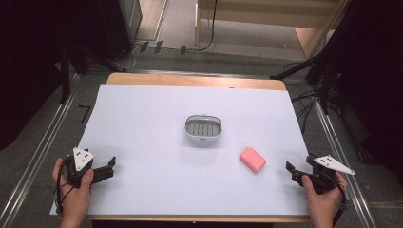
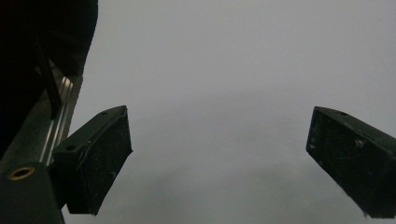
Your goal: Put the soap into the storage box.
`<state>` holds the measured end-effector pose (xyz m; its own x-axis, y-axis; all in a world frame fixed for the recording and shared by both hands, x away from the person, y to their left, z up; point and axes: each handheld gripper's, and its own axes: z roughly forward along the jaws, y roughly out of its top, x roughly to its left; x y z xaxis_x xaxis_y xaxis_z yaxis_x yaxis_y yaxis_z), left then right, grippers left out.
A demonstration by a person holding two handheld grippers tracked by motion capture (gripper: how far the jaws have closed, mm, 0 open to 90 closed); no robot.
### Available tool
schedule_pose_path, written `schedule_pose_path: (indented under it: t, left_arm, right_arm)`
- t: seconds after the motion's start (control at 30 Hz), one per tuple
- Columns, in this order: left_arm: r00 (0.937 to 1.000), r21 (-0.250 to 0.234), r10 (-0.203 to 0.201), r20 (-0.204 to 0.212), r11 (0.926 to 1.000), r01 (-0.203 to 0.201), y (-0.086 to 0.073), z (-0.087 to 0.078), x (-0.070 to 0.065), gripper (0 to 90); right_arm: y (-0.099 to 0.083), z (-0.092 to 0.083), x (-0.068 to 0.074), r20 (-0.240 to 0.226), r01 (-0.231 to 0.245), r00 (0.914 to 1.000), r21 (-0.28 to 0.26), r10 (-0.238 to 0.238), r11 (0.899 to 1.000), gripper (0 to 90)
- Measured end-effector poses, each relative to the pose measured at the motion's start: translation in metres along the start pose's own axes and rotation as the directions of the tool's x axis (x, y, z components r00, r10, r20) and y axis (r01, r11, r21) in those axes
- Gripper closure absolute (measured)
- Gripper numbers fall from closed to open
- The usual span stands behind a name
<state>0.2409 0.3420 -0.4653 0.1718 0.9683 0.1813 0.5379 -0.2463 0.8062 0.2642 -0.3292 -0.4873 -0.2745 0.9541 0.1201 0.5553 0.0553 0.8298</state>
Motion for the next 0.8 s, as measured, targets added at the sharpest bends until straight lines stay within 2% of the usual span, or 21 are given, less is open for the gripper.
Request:
schedule_pose_path:
  t: [0.07, 0.13, 0.17, 0.23, 0.3, 0.33, 0.37, 0.4, 0.43, 0.5, 0.57, 0.6, 0.67, 0.77, 0.8]
  left_arm:
    - [0.9999, -0.008, 0.01, -0.003, 0.9999, -0.01, 0.0, 0.0, -0.001, 7.2]
    - [1.0, -0.016, 0.005, -0.003, 0.9999, -0.005, -0.001, -0.001, -0.001, 7.2]
    - [1.0, -0.015, 0.001, 0.002, 0.9999, 0.0, -0.001, -0.001, 0.0, 7.2]
    - [1.0, -0.014, -0.006, 0.005, 0.9999, 0.006, -0.001, -0.001, 0.001, 7.3]
    - [1.0, -0.014, -0.008, 0.004, 0.9999, 0.009, -0.001, -0.001, 0.001, 7.2]
    - [1.0, -0.014, -0.008, 0.004, 0.9999, 0.009, -0.001, -0.001, 0.001, 7.2]
    - [1.0, -0.01, -0.005, 0.004, 0.9999, 0.005, -0.001, 0.0, 0.001, 7.3]
    - [1.0, -0.01, -0.005, 0.004, 0.9999, 0.005, -0.001, 0.0, 0.001, 7.3]
    - [1.0, -0.008, -0.006, 0.005, 0.9999, 0.006, -0.001, 0.0, 0.0, 7.2]
    - [1.0, -0.01, -0.005, 0.004, 0.9999, 0.005, -0.001, 0.0, 0.0, 7.3]
    - [1.0, -0.012, -0.005, 0.002, 0.9999, 0.005, -0.001, -0.001, 0.001, 7.2]
    - [1.0, -0.014, -0.005, 0.002, 0.9999, 0.005, -0.001, -0.001, 0.0, 7.3]
    - [1.0, -0.014, -0.006, 0.003, 0.9999, 0.006, -0.001, -0.001, 0.001, 7.3]
    - [1.0, -0.011, -0.007, 0.002, 0.9999, 0.007, -0.001, -0.001, 0.001, 7.2]
    - [1.0, -0.011, -0.007, 0.002, 0.9999, 0.007, -0.001, -0.001, 0.001, 7.3]
  right_arm:
    - [0.001, 0.001, 0.002, -0.008, 0.016, 0.9998, 0.001, -0.016, 1.0, 18.9]
    - [0.002, 0.002, 0.005, -0.003, 0.022, 0.9998, -0.003, -0.022, 1.0, 16.4]
    - [0.002, 0.003, 0.007, 0.021, 0.026, 0.9994, -0.015, -0.026, 1.0, 12.1]
    - [0.005, 0.002, 0.01, 0.052, 0.037, 0.998, -0.01, -0.036, 0.999, 14.5]
    - [0.009, 0.0, 0.013, 0.023, 0.034, 0.9992, -0.009, -0.034, 0.999, 14.9]
    - [0.009, 0.0, 0.013, 0.023, 0.034, 0.9992, -0.009, -0.034, 0.999, 14.9]
    - [0.012, 0.0, 0.016, -0.003, 0.045, 0.999, -0.009, -0.045, 0.999, 18.7]
    - [0.012, 0.0, 0.016, -0.003, 0.045, 0.999, -0.009, -0.045, 0.999, 18.7]
    - [0.015, 0.0, 0.019, -0.047, 0.07, 0.9965, 0.008, -0.069, 0.998, 25.0]
    - [0.018, 0.002, 0.023, -0.082, 0.113, 0.9906, 0.041, -0.109, 0.993, 31.2]
    - [0.021, 0.003, 0.027, -0.091, 0.157, 0.9844, 0.066, -0.151, 0.985, 32.1]
    - [0.022, 0.003, 0.028, -0.094, 0.169, 0.9824, 0.076, -0.161, 0.983, 35.8]
    - [0.026, 0.003, 0.029, -0.117, 0.182, 0.9783, 0.084, -0.171, 0.98, 33.3]
    - [0.032, 0.001, 0.033, -0.079, 0.211, 0.9754, 0.065, -0.206, 0.975, 32.3]
    - [0.033, 0.001, 0.035, -0.08, 0.214, 0.9749, 0.069, -0.208, 0.974, 32.4]
